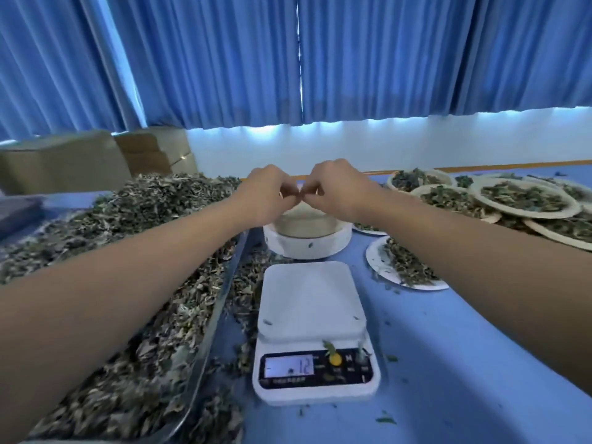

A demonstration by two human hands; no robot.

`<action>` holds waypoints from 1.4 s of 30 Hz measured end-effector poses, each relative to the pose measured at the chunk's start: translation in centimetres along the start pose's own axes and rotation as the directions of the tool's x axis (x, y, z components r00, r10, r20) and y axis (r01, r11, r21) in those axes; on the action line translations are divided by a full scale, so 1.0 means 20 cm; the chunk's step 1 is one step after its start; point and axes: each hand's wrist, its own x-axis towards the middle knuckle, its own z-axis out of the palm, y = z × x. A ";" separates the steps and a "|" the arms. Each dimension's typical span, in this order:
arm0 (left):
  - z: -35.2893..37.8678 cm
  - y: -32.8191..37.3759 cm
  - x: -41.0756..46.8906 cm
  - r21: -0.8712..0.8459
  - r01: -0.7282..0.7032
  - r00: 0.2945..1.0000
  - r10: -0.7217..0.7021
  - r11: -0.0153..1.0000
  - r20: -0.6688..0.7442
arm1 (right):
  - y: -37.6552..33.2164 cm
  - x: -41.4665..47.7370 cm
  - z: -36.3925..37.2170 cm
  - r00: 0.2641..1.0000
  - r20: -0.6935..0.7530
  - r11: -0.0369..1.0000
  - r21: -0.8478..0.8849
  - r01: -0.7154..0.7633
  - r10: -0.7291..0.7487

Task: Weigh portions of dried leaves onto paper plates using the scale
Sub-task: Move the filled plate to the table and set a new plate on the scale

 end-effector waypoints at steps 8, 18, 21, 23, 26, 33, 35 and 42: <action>0.05 -0.24 -0.08 0.097 -0.200 0.979 0.196 0.975 0.056 | -0.04 0.05 0.05 0.971 0.209 0.982 -0.126 0.143 -0.114; 0.11 -0.22 -0.03 -0.005 -0.338 0.940 0.338 0.941 0.038 | 0.00 0.00 0.01 0.948 0.272 0.955 -0.195 0.222 -0.165; 0.11 -0.22 -0.02 -0.010 -0.346 0.937 0.346 0.938 0.054 | -0.03 -0.01 0.00 0.935 0.300 0.908 -0.307 0.284 -0.191; 0.11 -0.22 -0.02 -0.016 -0.357 0.933 0.357 0.934 0.052 | -0.04 -0.02 0.00 0.928 0.298 0.878 -0.351 0.325 -0.225; 0.09 -0.22 -0.02 -0.026 -0.358 0.933 0.358 0.933 0.031 | -0.04 -0.04 -0.02 0.928 0.250 0.853 -0.381 0.357 -0.277; 0.03 -0.18 -0.04 -0.019 -0.325 0.945 0.324 0.945 -0.037 | -0.01 -0.04 -0.07 0.944 0.164 0.853 -0.405 0.329 -0.286; 0.03 -0.16 -0.07 -0.011 -0.324 0.945 0.324 0.946 -0.037 | -0.02 -0.08 -0.07 0.942 0.149 0.858 -0.389 0.335 -0.301; 0.03 -0.11 -0.43 -0.041 -0.418 0.908 0.419 0.907 0.017 | -0.03 -0.41 0.10 0.775 -0.528 0.938 -0.189 0.291 -0.347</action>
